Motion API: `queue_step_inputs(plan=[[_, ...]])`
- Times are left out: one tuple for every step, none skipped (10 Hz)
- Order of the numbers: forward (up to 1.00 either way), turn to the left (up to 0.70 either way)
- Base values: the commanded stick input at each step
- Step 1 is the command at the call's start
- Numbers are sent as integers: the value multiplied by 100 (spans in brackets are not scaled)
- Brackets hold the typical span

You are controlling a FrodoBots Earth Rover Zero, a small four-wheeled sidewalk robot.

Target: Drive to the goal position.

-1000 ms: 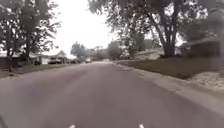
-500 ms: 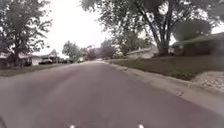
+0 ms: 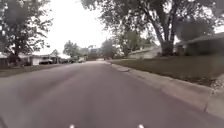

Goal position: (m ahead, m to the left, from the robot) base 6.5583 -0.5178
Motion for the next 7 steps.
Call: queue_step_inputs(plan=[[100,0],[100,0],[100,0],[100,0],[100,0],[100,0],[100,0]])
